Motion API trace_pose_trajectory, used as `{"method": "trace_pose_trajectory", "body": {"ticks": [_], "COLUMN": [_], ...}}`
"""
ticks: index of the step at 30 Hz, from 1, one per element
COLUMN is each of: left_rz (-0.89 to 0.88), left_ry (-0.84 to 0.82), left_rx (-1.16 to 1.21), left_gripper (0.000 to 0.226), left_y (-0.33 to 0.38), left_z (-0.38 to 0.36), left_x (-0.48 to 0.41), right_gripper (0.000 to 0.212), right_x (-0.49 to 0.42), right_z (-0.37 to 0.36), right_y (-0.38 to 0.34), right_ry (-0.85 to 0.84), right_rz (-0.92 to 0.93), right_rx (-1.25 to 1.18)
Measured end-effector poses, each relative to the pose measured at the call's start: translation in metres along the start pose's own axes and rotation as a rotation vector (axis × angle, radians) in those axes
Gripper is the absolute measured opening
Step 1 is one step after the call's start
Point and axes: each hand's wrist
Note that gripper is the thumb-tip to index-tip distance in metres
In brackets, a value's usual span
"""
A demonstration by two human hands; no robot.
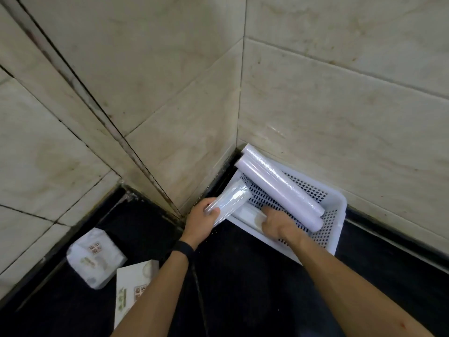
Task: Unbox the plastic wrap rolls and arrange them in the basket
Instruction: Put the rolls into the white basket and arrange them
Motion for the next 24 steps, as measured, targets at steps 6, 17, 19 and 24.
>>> {"method": "trace_pose_trajectory", "body": {"ticks": [6, 17, 19, 24], "left_rz": [-0.056, -0.054, -0.041, -0.024], "left_ry": [-0.019, -0.056, -0.059, -0.093], "left_rx": [-0.028, -0.139, -0.179, -0.169], "left_gripper": [0.027, 0.024, 0.027, 0.025], "left_y": [0.001, 0.004, 0.006, 0.016], "left_z": [-0.003, -0.001, -0.001, 0.008], "left_x": [0.002, -0.001, 0.000, 0.006], "right_gripper": [0.050, 0.046, 0.051, 0.044], "right_x": [-0.005, 0.008, 0.010, 0.032], "right_z": [-0.002, -0.007, -0.004, 0.001], "right_y": [-0.006, 0.018, 0.019, 0.027], "right_ry": [0.042, 0.120, 0.086, 0.183], "right_rz": [0.016, 0.084, 0.094, 0.097], "right_rx": [0.113, 0.043, -0.002, -0.281]}}
Point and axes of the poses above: each hand's wrist, its own x-axis away from the middle knuckle, its own z-axis out of the back of the hand, y = z × x, and after that the axes turned 11 degrees about -z, right-handed
